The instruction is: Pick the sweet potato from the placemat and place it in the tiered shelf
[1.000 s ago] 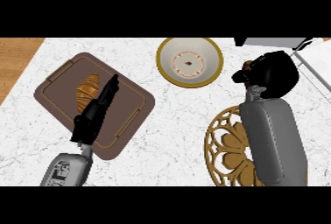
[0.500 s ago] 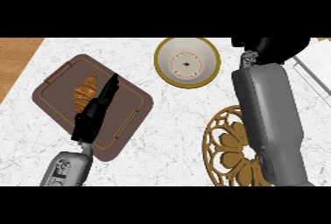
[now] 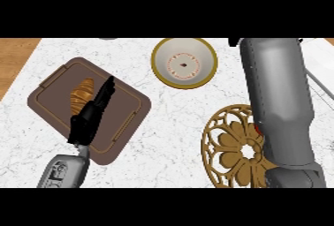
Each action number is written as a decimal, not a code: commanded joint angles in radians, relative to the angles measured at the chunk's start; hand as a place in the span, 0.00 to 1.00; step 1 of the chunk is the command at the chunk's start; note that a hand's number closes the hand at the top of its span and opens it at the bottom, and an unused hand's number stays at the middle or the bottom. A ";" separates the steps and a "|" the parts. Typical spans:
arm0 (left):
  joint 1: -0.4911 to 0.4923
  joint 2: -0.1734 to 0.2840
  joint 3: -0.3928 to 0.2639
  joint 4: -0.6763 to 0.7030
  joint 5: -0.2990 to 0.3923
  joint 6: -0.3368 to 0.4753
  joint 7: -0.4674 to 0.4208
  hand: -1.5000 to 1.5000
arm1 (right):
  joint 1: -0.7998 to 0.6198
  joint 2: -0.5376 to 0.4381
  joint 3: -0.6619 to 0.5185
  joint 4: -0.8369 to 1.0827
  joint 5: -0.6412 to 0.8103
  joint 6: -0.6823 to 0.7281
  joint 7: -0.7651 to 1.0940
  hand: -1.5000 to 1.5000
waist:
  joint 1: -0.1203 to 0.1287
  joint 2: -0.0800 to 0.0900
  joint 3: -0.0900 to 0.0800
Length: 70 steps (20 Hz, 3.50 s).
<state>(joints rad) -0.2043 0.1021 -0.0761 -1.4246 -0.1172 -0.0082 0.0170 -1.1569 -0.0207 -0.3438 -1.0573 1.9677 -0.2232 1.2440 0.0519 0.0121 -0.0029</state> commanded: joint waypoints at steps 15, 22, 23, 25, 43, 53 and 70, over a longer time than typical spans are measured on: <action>0.023 -0.024 0.002 0.000 -0.014 0.028 -0.003 0.50 | -0.197 -0.139 -0.196 0.119 0.264 0.048 0.142 1.00 | -0.029 -0.004 0.002; 0.021 0.021 0.047 0.033 0.013 -0.012 -0.040 0.50 | -0.221 -0.214 -0.243 0.187 0.287 0.076 0.045 1.00 | -0.032 -0.005 0.002; 0.063 0.005 0.011 -0.049 -0.007 0.004 -0.007 0.50 | -0.199 -0.199 -0.234 0.174 0.304 0.091 0.053 1.00 | -0.030 -0.010 0.002; 0.014 -0.022 -0.005 -0.053 -0.025 0.029 0.069 0.50 | -0.215 -0.235 -0.248 0.210 0.297 0.073 0.029 1.00 | -0.031 -0.008 0.003; 0.044 -0.030 0.008 -0.035 -0.020 0.022 -0.008 0.50 | 0.021 -0.348 -0.344 0.192 0.126 -0.411 -0.135 1.00 | -0.034 -0.007 0.005; 0.060 -0.026 -0.003 -0.094 -0.030 0.015 0.067 0.50 | 0.104 -0.370 -0.337 0.187 0.040 -0.492 -0.184 1.00 | -0.037 -0.012 0.004; 0.000 0.011 0.072 0.010 0.008 -0.017 0.017 0.50 | 0.187 -0.269 -0.402 -0.096 0.132 -0.384 -0.030 0.00 | -0.049 -0.012 0.003</action>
<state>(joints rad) -0.2020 0.0933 -0.0292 -1.4304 -0.1292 -0.0048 0.0412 -0.9835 -0.3264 -0.7492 -1.0969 2.1345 -0.5306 1.1031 0.0037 -0.0003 0.0000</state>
